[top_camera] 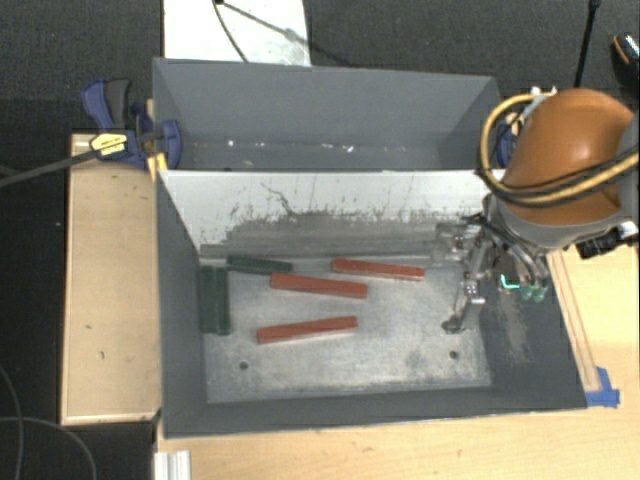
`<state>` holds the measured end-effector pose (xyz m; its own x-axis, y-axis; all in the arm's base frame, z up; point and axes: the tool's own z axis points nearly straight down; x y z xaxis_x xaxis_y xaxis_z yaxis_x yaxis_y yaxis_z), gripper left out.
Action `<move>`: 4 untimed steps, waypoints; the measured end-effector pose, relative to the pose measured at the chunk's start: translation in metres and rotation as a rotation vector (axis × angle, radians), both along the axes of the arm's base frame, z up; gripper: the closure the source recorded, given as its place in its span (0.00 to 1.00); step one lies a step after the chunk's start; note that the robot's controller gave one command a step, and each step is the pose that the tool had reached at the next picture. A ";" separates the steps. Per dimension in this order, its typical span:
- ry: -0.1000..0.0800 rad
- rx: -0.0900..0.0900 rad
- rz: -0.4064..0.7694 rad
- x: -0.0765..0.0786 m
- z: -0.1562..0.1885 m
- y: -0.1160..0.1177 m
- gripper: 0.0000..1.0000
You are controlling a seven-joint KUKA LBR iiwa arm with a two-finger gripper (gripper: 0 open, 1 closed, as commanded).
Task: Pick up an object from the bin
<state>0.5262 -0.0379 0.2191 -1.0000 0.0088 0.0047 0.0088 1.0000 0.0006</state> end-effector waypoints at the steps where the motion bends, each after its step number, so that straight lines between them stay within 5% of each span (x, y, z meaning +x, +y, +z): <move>1: -0.003 0.000 -0.003 0.065 -0.153 -0.007 0.00; 2: -0.012 0.000 -0.085 0.068 -0.117 0.001 0.00; 3: -0.013 -0.001 -0.142 0.067 -0.114 -0.023 0.00; 4: -0.004 0.000 -0.052 0.066 -0.150 -0.008 0.00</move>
Offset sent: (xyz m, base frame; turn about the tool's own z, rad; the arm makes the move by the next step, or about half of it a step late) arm 0.0655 -0.0076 -0.1491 0.0001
